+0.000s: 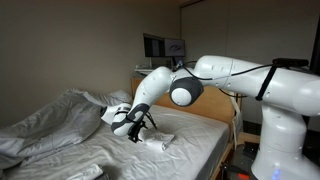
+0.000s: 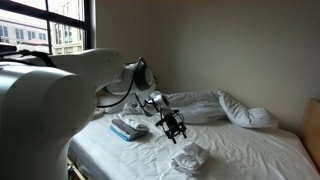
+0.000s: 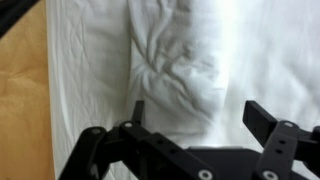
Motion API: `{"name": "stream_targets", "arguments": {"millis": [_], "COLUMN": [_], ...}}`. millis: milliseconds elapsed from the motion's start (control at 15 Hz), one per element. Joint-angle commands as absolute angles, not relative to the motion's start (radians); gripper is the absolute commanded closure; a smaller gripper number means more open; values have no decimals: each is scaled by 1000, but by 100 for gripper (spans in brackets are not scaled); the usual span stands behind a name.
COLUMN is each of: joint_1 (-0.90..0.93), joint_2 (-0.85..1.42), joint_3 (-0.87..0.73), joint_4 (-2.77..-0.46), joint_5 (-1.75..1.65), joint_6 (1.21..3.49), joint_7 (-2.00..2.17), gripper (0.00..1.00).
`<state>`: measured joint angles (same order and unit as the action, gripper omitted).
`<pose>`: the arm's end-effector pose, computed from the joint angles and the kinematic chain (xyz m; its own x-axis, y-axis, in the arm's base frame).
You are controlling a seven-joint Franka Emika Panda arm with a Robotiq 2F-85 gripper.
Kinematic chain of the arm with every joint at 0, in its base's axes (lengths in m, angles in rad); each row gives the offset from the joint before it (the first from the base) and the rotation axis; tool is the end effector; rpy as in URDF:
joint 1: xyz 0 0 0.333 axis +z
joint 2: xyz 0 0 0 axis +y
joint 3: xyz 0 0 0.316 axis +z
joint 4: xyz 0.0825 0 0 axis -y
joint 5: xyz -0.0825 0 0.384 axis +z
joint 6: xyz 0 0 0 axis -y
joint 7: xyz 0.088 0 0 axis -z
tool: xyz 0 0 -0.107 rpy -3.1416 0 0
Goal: Fold the sheet on the bed
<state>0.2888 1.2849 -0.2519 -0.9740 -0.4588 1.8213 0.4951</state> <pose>0.7236 0.0516 0.0586 0.9768 -0.1666 -0.1346 -0.0263 -0.7170 0.6965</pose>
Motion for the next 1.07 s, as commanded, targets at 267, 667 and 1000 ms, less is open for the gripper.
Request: {"name": "stream_targets", "arguments": {"millis": [267,667,1000], "joint_1": [323,265,197], "joint_2": [1030,906,845], "joint_3": [-256,-252,-294], "joint_4": [-1373,-1628,-1768], "joint_5": [-454,-458,-469], "joint_6": [1847,1869,1974], "joint_7": [639,707,806], "gripper": [0,0,0]}}
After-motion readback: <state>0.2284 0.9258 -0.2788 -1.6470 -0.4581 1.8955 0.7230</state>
